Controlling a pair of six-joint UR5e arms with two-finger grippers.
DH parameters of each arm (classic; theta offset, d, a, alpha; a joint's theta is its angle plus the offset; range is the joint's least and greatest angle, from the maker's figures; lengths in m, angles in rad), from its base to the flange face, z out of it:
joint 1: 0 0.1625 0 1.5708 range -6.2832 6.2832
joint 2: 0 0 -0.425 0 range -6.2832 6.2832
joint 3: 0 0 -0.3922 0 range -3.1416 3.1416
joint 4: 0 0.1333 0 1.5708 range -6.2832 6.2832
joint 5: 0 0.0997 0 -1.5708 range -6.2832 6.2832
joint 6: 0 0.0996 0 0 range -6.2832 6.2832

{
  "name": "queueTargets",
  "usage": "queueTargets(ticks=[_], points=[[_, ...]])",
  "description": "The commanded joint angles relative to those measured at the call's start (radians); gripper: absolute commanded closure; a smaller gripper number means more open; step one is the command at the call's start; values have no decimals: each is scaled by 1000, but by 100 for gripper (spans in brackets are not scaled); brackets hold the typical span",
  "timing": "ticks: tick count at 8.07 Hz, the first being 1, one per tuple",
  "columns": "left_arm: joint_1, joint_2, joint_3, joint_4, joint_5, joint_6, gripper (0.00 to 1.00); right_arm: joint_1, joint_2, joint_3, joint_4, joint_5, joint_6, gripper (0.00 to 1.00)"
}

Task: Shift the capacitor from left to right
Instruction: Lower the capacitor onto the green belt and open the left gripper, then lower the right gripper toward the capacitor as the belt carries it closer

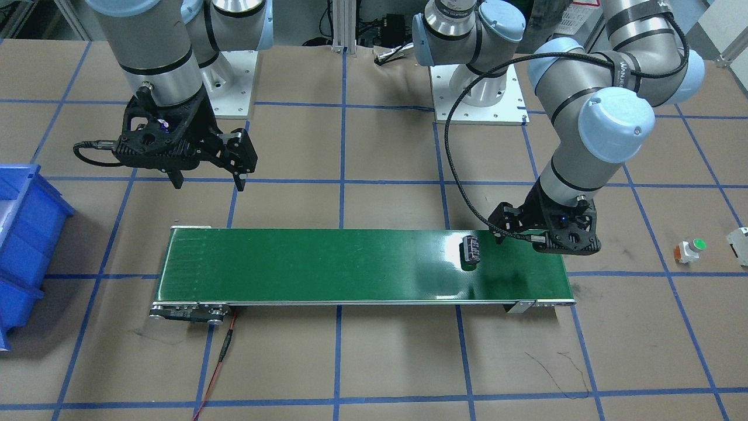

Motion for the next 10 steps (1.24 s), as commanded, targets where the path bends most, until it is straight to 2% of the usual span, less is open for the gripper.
queueTargets(ticks=[1, 6, 7, 10], points=[[-7, 11, 17, -6, 2, 4, 0, 0, 0, 2, -1, 15, 6, 0], [-5, 13, 17, -6, 3, 21, 0, 0, 12, 24, 2, 25, 4, 0], [-4, 13, 17, -6, 12, 23, 0, 0, 14, 40, -5, 63, 3, 0], [-2, 11, 17, -6, 23, 23, 0, 0, 28, 49, -11, 74, 1, 0]])
